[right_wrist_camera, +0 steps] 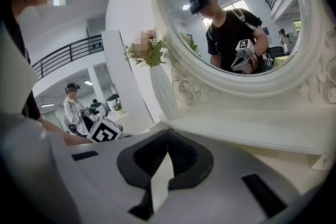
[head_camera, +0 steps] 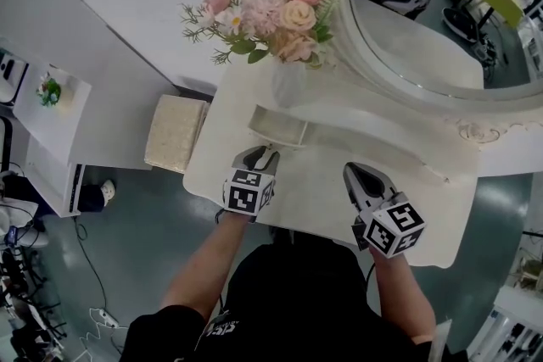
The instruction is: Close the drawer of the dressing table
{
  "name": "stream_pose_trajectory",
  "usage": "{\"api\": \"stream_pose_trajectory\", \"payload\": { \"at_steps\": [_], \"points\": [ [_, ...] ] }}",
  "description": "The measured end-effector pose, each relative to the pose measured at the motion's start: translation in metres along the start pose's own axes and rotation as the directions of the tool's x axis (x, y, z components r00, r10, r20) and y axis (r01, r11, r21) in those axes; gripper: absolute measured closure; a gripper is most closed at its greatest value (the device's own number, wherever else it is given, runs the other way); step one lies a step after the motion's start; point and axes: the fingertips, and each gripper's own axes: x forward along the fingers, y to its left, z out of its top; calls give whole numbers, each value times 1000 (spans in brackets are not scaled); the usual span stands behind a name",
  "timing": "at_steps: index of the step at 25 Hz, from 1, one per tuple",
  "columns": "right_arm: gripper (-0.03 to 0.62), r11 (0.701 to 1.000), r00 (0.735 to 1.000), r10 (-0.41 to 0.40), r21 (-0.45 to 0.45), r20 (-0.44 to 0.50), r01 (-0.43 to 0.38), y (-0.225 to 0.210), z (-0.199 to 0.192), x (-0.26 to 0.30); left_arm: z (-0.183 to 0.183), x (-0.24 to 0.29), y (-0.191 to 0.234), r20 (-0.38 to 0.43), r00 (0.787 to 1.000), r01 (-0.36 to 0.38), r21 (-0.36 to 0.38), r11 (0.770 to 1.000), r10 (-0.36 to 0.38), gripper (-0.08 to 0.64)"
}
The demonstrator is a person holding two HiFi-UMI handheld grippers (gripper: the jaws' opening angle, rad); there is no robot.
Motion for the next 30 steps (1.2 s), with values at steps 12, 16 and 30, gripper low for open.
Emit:
{"api": "stream_pose_trajectory", "payload": {
  "at_steps": [12,16,30],
  "points": [
    [597,1000,1000,-7,-5,-13,7,-10,5,1,-6,19,10,-38,999,-38,18,999,39,436],
    [597,1000,1000,-8,-7,-12,8,-10,6,1,-3,20,9,-47,998,-33,28,999,35,459],
    [597,1000,1000,14,-5,-19,-14,-7,4,6,26,24,8,-22,1000,-10,36,999,11,460]
  ]
}}
